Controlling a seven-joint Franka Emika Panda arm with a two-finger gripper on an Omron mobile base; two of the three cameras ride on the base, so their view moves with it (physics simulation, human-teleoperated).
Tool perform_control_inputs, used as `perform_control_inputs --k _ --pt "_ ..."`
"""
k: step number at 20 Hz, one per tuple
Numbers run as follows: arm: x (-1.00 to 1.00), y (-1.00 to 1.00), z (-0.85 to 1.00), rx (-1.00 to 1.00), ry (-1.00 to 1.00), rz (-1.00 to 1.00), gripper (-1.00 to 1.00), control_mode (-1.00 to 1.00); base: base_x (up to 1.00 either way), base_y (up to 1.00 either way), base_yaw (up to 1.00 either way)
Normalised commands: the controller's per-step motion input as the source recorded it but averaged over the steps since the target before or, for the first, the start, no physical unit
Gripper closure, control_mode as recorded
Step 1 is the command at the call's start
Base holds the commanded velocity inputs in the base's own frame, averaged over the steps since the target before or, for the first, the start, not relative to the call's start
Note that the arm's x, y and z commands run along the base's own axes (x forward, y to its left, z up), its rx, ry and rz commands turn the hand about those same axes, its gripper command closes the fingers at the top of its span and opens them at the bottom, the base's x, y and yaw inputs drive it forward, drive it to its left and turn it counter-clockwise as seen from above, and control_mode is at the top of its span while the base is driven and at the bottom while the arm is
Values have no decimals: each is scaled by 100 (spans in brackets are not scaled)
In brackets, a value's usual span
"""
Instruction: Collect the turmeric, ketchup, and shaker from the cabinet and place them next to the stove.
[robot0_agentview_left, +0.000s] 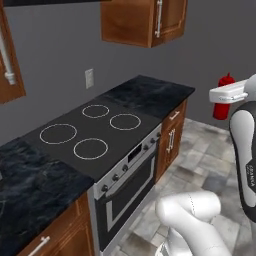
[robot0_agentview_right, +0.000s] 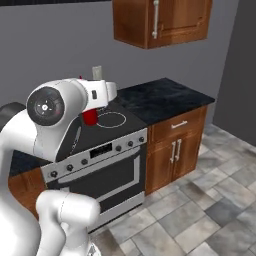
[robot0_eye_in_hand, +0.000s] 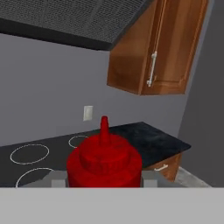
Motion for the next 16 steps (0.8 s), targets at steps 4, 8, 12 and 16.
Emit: perform_control_inputs --k 4,8,12,16 --pt "0 0 0 0 0 0 100 100 78 -10 27" --pt "0 0 0 0 0 0 100 100 70 -5 32" --pt "0 0 0 0 0 0 100 100 49 -20 34" --pt "0 0 0 0 0 0 100 100 50 -23 35"
